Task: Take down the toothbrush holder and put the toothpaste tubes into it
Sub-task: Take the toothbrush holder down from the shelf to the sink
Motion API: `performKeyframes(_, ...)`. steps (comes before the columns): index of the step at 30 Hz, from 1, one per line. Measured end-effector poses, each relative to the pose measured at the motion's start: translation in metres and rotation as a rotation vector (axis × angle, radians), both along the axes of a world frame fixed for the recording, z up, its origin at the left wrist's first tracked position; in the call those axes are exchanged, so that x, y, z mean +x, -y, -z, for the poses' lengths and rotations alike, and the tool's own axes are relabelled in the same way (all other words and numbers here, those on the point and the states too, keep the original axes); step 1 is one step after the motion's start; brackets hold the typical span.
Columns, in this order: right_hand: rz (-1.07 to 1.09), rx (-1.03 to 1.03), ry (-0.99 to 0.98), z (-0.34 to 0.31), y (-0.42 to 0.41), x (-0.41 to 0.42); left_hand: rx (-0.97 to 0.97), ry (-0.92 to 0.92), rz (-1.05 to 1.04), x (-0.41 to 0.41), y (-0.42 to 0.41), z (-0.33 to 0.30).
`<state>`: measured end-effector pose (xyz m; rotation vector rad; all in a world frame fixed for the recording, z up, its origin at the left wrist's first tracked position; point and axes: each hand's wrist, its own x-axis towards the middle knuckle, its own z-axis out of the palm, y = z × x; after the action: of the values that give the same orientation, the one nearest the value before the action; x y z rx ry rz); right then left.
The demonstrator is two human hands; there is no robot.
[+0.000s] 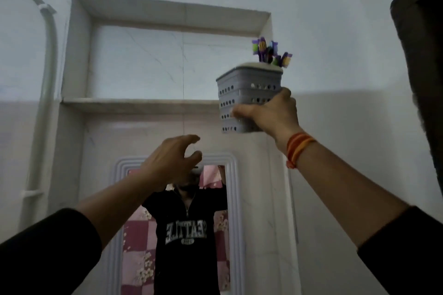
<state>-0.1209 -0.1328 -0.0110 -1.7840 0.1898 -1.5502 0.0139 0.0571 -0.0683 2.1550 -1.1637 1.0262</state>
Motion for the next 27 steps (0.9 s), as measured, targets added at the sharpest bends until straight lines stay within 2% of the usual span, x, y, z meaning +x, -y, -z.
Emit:
performKeyframes(8, -0.118, 0.085, -0.187, 0.183, -0.018, 0.002, 0.048, -0.262, 0.079, 0.018, -0.021, 0.151)
performKeyframes(15, -0.092, 0.188, -0.274, 0.359, -0.033, 0.014, 0.199, -0.553, 0.078, 0.032, -0.008, 0.286)
performKeyframes(20, -0.033, 0.311, -0.383, 0.487, -0.037, 0.007, 0.522, -0.756, 0.034, 0.049, 0.006, 0.376)
performKeyframes(27, -0.018, 0.488, -0.572, 0.620, -0.061, -0.021, 1.002, -0.816, -0.057, 0.075, 0.044, 0.474)
